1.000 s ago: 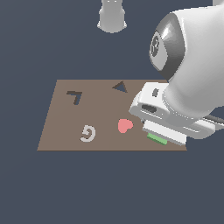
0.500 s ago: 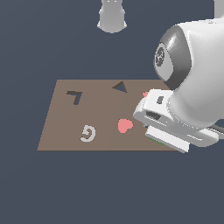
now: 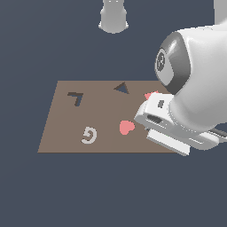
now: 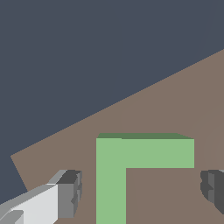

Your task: Insert a designated object into the corresponding slot on a board.

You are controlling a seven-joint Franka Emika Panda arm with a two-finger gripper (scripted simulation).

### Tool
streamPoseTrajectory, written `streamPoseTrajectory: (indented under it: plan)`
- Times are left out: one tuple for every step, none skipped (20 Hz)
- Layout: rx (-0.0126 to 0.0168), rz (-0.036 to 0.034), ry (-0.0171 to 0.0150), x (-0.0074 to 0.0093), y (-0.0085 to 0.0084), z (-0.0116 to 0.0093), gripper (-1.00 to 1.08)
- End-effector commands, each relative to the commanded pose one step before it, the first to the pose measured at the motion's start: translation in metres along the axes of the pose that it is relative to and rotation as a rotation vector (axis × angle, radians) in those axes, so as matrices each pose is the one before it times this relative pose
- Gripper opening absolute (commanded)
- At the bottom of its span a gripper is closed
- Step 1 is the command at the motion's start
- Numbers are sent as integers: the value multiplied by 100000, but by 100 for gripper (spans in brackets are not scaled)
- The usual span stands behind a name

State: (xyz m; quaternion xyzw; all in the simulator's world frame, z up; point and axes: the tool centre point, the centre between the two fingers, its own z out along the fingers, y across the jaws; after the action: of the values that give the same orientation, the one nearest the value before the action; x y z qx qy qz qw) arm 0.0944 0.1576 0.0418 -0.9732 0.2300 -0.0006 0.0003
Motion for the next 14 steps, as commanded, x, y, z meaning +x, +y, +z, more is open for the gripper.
streamPoseTrajectory:
  plan:
    - [-91, 41, -101, -25, 60, 822, 100]
    - [0, 0, 0, -2, 1, 200, 100]
    - [0, 0, 0, -1, 1, 120, 100]
    - [0, 0, 0, 0, 0, 40, 100]
    - [0, 0, 0, 0, 0, 0, -100]
    - [0, 0, 0, 0, 0, 0, -100]
    - [0, 0, 0, 0, 0, 0, -100]
    - [0, 0, 0, 0, 0, 0, -100]
    - [0, 0, 0, 0, 0, 0, -100]
    - [0, 0, 0, 0, 0, 0, -100]
    - [0, 0, 0, 0, 0, 0, -100]
    - [0, 0, 0, 0, 0, 0, -100]
    - [0, 0, 0, 0, 0, 0, -100]
    - [0, 0, 0, 0, 0, 0, -100]
